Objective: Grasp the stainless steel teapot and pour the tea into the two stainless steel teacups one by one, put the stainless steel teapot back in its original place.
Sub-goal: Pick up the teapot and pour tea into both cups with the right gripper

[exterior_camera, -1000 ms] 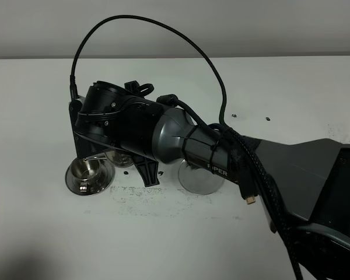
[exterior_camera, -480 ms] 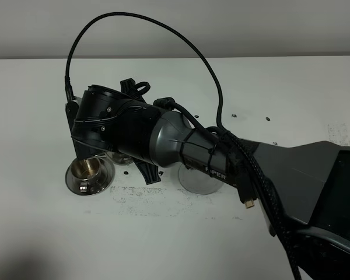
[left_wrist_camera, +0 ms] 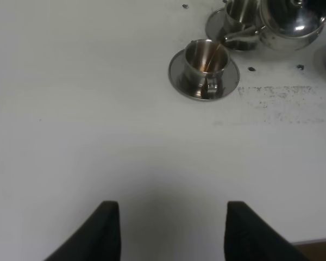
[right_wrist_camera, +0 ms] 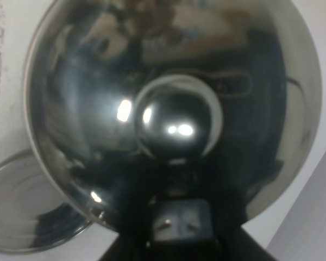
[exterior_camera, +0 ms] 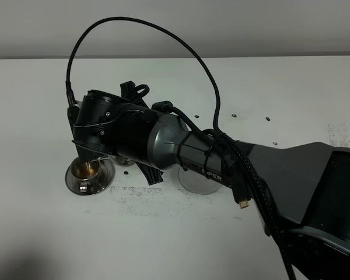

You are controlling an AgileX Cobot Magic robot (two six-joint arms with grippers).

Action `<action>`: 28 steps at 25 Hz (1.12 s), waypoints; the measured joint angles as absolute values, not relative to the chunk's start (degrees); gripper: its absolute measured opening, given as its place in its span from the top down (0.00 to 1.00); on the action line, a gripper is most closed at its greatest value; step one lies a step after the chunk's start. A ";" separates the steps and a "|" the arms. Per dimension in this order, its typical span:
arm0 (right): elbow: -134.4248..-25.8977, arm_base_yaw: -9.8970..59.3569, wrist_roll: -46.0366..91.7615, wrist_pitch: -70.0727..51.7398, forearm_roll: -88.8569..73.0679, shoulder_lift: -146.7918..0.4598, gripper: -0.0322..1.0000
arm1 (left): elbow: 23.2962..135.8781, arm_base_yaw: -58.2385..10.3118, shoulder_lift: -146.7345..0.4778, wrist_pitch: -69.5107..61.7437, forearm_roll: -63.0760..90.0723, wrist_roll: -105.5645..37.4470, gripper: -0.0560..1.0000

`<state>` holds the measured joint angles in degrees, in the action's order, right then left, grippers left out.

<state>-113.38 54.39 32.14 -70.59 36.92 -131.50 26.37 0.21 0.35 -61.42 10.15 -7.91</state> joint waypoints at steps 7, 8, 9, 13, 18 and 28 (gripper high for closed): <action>-113.38 54.44 33.71 -70.53 37.61 -131.50 0.79 | 26.37 0.21 0.35 -61.42 10.15 -7.91 0.54; -113.38 54.44 33.85 -70.53 37.89 -131.50 0.79 | 26.37 0.21 0.35 -61.42 10.15 -7.91 0.54; -113.38 54.44 34.03 -70.53 38.02 -131.50 0.79 | 26.37 0.21 0.35 -61.42 10.15 -7.91 0.54; -113.38 54.49 34.51 -70.53 38.76 -131.50 0.79 | 26.37 0.21 0.35 -61.42 10.15 -7.91 0.54; -113.38 54.85 34.51 -70.53 39.46 -131.50 0.79 | 26.37 0.21 0.35 -61.42 10.15 -7.91 0.54; -113.38 54.95 35.09 -70.53 40.34 -131.50 0.79 | 26.37 0.21 0.35 -61.42 10.15 -7.91 0.54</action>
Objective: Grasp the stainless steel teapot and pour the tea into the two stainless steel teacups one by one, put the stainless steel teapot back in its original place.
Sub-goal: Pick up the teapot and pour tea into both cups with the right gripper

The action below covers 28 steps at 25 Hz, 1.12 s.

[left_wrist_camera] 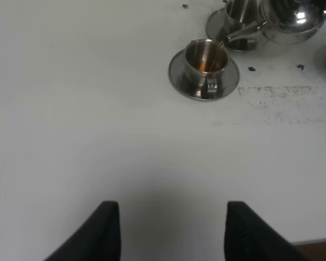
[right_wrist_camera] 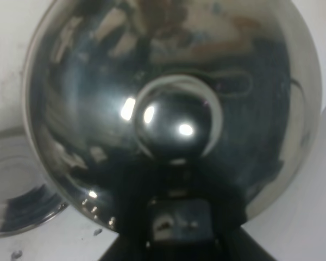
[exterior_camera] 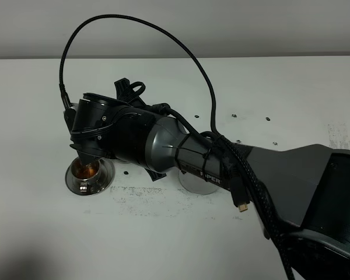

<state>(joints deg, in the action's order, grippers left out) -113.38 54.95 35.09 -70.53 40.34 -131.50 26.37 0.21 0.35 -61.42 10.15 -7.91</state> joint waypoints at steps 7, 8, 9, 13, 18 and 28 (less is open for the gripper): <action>-113.38 55.55 35.14 -70.39 41.80 -131.50 0.79 | 26.37 0.21 0.35 -61.42 10.15 -7.91 0.54; -113.38 55.54 35.14 -70.38 41.93 -131.50 0.79 | 26.37 0.21 0.35 -61.42 10.15 -7.91 0.54; -113.38 55.54 35.14 -70.38 42.06 -131.50 0.79 | 26.37 0.21 0.35 -61.42 10.15 -7.91 0.54; -113.38 55.61 35.21 -70.33 42.67 -131.50 0.79 | 26.37 0.21 0.35 -61.42 10.15 -7.91 0.54; -113.38 55.61 35.27 -70.33 43.26 -131.50 0.79 | 26.37 0.21 0.35 -61.42 10.15 -7.91 0.54; -113.38 56.28 36.41 -70.25 44.68 -131.50 0.79 | 26.37 0.21 0.35 -61.42 10.15 -7.91 0.54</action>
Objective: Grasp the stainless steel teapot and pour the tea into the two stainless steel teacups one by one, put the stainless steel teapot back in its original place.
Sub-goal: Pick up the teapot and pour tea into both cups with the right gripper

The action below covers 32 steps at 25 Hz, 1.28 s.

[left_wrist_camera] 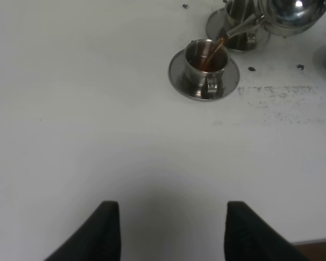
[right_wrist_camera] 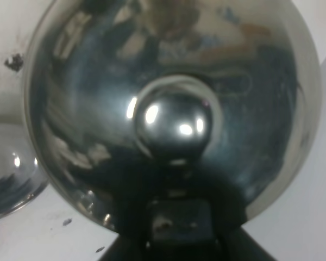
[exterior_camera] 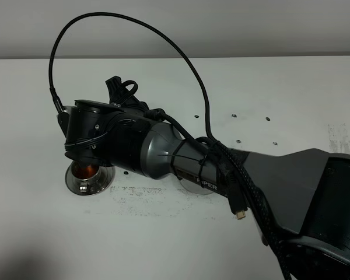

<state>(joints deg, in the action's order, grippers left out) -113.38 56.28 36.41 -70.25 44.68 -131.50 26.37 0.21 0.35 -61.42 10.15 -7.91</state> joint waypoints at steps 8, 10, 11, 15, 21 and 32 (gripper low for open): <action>-113.38 56.47 36.58 -70.31 45.81 -131.50 0.79 | 26.37 0.21 0.35 -61.42 10.15 -7.91 0.54; -113.38 56.51 36.58 -70.31 45.86 -131.50 0.79 | 26.37 0.21 0.35 -61.42 10.15 -7.91 0.54; -113.38 56.51 36.58 -70.31 45.92 -131.50 0.79 | 26.37 0.21 0.35 -61.42 10.15 -7.91 0.54; -113.38 56.51 36.59 -70.31 46.36 -131.50 0.79 | 26.37 0.21 0.35 -61.42 10.15 -7.91 0.54; -113.38 56.53 36.64 -70.31 46.88 -131.50 0.79 | 26.37 0.21 0.35 -61.42 10.15 -7.91 0.54; -113.38 56.53 36.64 -70.31 47.25 -131.50 0.79 | 26.37 0.21 0.35 -61.42 10.15 -7.91 0.54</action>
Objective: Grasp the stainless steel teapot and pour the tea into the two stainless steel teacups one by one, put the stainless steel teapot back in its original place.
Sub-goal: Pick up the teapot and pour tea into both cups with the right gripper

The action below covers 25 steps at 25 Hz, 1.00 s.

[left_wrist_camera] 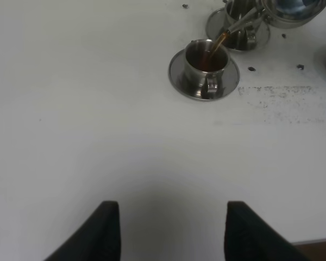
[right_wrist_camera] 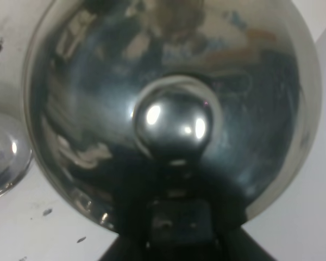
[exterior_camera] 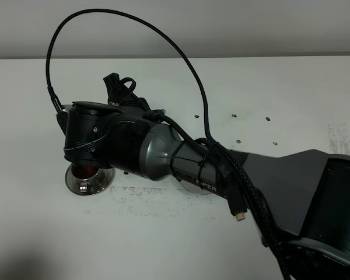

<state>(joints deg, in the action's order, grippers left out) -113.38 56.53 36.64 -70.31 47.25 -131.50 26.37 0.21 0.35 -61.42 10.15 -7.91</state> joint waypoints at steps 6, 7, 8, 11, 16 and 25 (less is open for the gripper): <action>-113.38 56.53 36.64 -70.31 47.23 -131.50 0.79 | 26.37 0.21 0.35 -61.42 10.15 -7.91 0.54; -113.38 56.53 36.64 -70.31 47.23 -131.50 0.79 | 26.37 0.21 0.35 -61.42 10.15 -7.91 0.54; -113.38 56.53 36.64 -70.31 47.23 -131.50 0.79 | 26.37 0.21 0.35 -61.42 10.15 -7.91 0.54; -113.38 56.53 36.64 -70.31 46.79 -131.50 0.79 | 26.37 0.21 0.35 -61.42 10.15 -7.91 0.54; -113.38 56.36 36.64 -70.31 45.45 -131.50 0.79 | 26.37 0.21 0.35 -61.42 10.15 -7.91 0.54; -113.38 54.70 36.09 -70.25 43.50 -131.43 0.79 | 26.37 0.21 0.35 -61.42 10.15 -7.91 0.54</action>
<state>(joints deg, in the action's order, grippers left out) -113.38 54.70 36.09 -70.25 43.50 -131.43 26.37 0.21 0.35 -61.42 10.15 -7.91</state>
